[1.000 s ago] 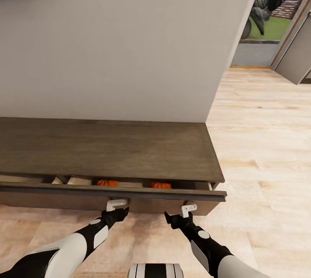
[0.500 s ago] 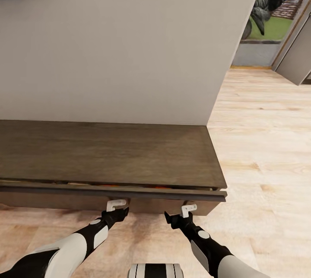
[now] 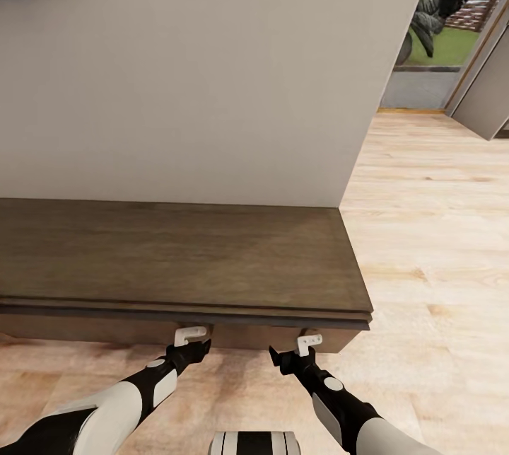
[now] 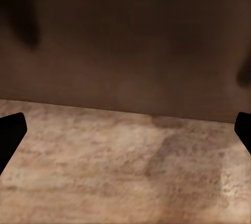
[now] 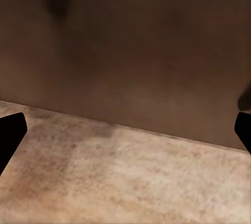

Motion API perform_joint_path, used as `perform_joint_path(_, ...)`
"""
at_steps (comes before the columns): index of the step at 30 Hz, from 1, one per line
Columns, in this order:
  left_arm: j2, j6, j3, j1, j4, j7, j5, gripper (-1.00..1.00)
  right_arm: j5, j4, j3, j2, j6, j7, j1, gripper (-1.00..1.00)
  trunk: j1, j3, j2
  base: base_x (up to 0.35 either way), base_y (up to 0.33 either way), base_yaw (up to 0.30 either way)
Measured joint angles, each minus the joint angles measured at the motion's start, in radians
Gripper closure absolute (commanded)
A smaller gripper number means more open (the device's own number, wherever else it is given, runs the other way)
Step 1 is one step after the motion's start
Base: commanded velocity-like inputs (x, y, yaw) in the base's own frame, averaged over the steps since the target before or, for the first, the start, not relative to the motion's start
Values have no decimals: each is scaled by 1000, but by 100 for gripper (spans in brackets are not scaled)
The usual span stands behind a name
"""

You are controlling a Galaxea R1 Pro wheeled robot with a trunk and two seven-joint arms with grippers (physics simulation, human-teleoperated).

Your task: Place each of the two pumpkins and all three candles from the living room inside a cabinet in the living room (use any cabinet), then make sure every cabinet is closed, and position the cauldron so it is next to a table in the living room.

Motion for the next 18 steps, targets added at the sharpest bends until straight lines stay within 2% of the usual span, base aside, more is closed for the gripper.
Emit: perform_joint_path(18, 0, 0, 0, 0, 1, 0, 0, -100, 0, 0, 0, 0, 0, 0, 0, -100, 0, 0, 0, 29, 0, 0)
